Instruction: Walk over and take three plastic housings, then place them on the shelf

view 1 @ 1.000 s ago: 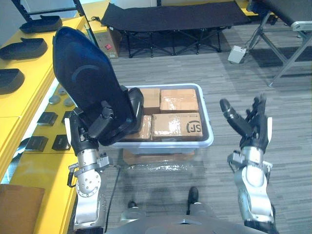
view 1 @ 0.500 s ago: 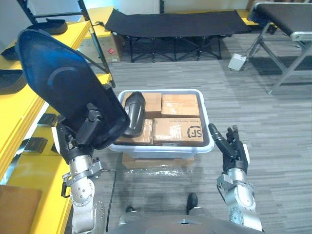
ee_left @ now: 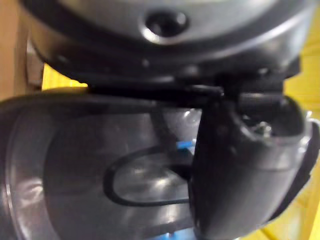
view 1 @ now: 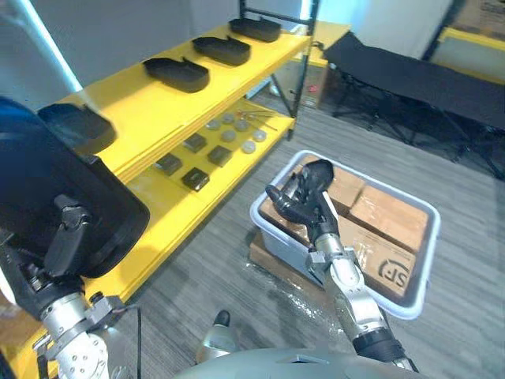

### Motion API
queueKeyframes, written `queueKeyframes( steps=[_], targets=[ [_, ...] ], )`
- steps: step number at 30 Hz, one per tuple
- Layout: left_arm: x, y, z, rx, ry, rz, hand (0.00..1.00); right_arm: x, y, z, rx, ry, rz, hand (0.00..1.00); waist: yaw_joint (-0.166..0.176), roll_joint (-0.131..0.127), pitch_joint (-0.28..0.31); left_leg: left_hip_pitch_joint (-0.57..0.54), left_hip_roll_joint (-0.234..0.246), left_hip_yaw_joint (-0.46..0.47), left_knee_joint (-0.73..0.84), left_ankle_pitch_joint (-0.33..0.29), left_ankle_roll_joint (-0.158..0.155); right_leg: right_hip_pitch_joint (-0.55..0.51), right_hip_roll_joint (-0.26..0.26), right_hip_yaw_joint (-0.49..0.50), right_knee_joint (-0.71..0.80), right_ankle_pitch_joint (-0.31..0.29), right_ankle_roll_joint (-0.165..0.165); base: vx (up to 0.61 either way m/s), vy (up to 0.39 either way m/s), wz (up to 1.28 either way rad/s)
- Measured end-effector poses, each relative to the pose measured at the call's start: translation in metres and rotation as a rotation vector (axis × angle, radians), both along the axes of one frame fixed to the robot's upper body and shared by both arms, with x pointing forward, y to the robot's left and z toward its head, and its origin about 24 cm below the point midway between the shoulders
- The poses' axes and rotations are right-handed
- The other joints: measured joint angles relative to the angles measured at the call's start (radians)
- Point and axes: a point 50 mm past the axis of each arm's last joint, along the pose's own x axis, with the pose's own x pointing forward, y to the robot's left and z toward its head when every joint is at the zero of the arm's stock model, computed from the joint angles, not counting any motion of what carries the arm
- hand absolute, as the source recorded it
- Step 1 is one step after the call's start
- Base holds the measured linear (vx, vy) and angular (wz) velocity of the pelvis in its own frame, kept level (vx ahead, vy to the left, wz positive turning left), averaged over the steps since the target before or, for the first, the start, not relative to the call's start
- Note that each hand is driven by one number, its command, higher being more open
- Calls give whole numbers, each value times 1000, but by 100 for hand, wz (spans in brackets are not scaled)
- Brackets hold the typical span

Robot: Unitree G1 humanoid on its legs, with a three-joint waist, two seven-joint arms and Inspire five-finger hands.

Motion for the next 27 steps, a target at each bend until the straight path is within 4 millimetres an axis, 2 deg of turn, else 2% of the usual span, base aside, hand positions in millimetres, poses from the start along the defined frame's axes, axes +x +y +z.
queueKeyframes(
  steps=[4, 8, 10, 11, 12, 13, 14, 17, 19, 21, 23, 25, 26, 27],
  targets=[
    [-7, -2, -5, 13, 47, -55, 0, 1, 1, 0, 1, 2, 33, 100, 0, -1, -1, 2, -9, -10, 0, 3, 3, 13, -8, -17, 0, -4, 0, -12, 9, 14],
    [-4, -7, -4, 31, 47, -134, 0, -1, -1, -4, -11, 29, 51, 100, -12, 3, 2, -16, -12, -3, 10, 16, 22, 28, -7, -42, 1, -6, 0, -7, -4, 15],
    [3, -13, -3, 44, 29, -208, 0, -4, -5, -7, -19, 41, 43, 100, -44, 4, 3, -38, -12, 70, 12, 43, 59, 52, -13, -110, 1, -10, 3, -23, 10, 83],
    [5, -15, -2, 46, 21, -229, 0, -4, -8, -8, -26, 45, 37, 100, -51, 5, 4, -41, -10, 98, 12, 51, 63, 59, -16, -122, 3, -13, 6, -13, 30, 85],
    [8, -19, -2, 48, 9, -260, 0, -6, -12, -9, -39, 51, 32, 100, -56, 11, 8, -41, -9, 120, 11, 64, 56, 66, -22, -136, 17, -19, 14, -3, 71, 45],
    [9, -23, -1, 51, 1, -291, 0, -8, -13, -12, -54, 60, 42, 100, -47, 20, 15, -35, -12, 127, 9, 69, 51, 65, -36, -136, 39, -27, 21, -5, 75, 23],
    [10, -24, 0, 51, -2, -294, 0, -8, -13, -13, -55, 63, 50, 100, -46, 23, 19, -31, -13, 131, 9, 67, 53, 64, -42, -133, 49, -35, 17, -17, 82, -1],
    [12, -26, 2, 57, -15, -317, 0, -11, -11, -16, -65, 67, 89, 100, -58, 27, 26, -28, -21, 159, 8, 59, 59, 41, -80, -115, 124, -77, 32, -25, 53, 1],
    [19, -29, 6, 84, -36, -378, 0, -13, -15, -17, -39, 70, 73, 100, -68, 16, 37, -31, -34, 143, 10, 56, 64, 21, -95, -46, 195, -134, 44, -28, 27, 38],
    [34, -38, 15, 142, -74, -507, 0, -21, -28, -16, -30, 52, 19, 100, -117, 3, 57, -39, -75, 55, 6, 66, 86, -2, -67, 144, 284, -250, 37, -57, -74, 110],
    [43, -45, 20, 174, -105, -588, 0, -28, -39, -11, -28, 19, -26, 100, -146, -7, 57, -47, -102, 5, -12, 86, 98, -19, -41, 241, 333, -318, 20, -33, -133, 110],
    [49, -49, 24, 182, -128, -622, 0, -29, -47, -4, -31, -22, -52, 100, -147, 7, 64, -51, -107, -15, -32, 117, 88, -29, -44, 234, 366, -333, 24, 9, -93, 60],
    [51, -51, 24, 180, -138, -630, 0, -28, -51, -1, -36, -39, -63, 100, -147, 15, 70, -62, -108, -17, -28, 153, 65, -31, -44, 221, 375, -337, 21, -7, -82, 43],
    [52, -52, 23, 173, -138, -629, 0, -28, -52, 0, -40, -42, -67, 100, -145, 15, 72, -69, -111, -15, -26, 172, 73, -28, -42, 222, 376, -342, 15, -19, -62, 39]
  ],
)
